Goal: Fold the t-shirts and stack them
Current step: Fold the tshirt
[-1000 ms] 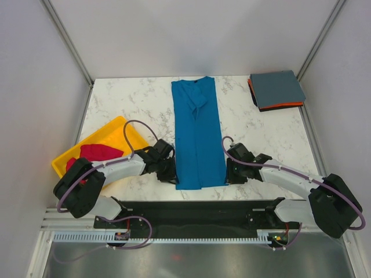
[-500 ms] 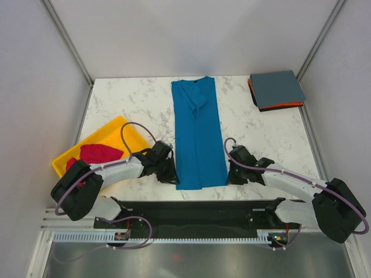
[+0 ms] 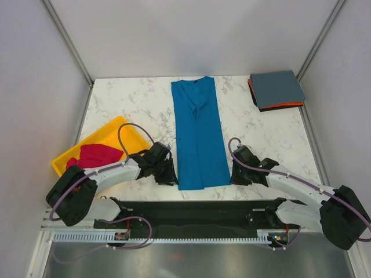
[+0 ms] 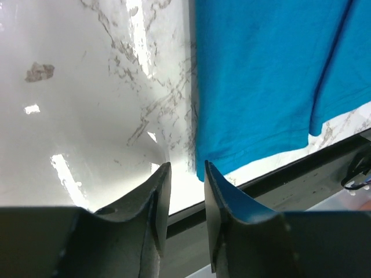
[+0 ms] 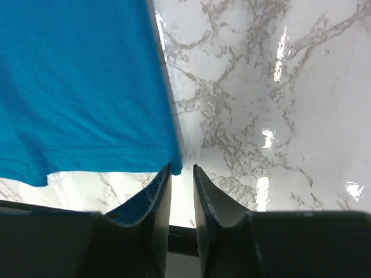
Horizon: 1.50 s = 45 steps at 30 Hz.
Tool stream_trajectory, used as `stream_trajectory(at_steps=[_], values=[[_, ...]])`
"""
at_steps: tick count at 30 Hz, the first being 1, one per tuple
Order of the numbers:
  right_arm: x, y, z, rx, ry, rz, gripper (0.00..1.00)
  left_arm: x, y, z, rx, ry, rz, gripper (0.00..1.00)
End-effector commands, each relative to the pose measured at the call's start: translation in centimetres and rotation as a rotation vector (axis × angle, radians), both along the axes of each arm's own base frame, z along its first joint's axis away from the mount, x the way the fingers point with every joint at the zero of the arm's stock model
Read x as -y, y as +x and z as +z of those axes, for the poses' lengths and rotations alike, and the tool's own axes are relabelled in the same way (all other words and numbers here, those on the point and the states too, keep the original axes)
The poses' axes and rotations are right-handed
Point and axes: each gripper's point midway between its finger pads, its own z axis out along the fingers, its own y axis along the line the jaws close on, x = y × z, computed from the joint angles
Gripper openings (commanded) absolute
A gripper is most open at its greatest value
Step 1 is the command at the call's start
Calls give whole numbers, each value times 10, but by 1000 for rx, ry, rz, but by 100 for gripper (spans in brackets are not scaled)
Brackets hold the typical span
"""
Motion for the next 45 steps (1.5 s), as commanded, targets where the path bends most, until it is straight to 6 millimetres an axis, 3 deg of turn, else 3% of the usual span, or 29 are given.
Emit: stream_trajectory(at_steps=[1, 6, 15, 17, 23, 28, 38, 40, 41, 45], values=[[-7, 12, 24, 49, 16, -5, 29, 0, -3, 11, 14, -17, 2, 38], [-19, 12, 25, 36, 38, 36, 31, 4, -5, 11, 3, -37, -16, 41], [-9, 11, 4, 10, -49, 43, 28, 6, -9, -10, -42, -16, -22, 41], [-6, 8, -3, -5, -67, 44, 26, 4, -11, -17, -59, 1, -22, 38], [7, 0, -12, -24, -105, -14, 5, -5, -14, -28, -76, 47, 4, 2], [4, -5, -10, -22, -62, -55, 0, -14, -14, -32, -75, 93, 24, 2], [-15, -20, -4, -33, 82, -94, 0, -18, -10, -15, -30, 97, 40, 2], [-13, -21, -5, -36, 71, -95, 7, -16, -11, -11, -29, 82, 35, 11], [-12, -20, -2, -31, 67, -95, 10, -15, -10, -4, -16, 64, 33, 21], [-9, -14, 12, -1, 40, -91, 19, -6, -10, 14, 4, 3, 6, 35]])
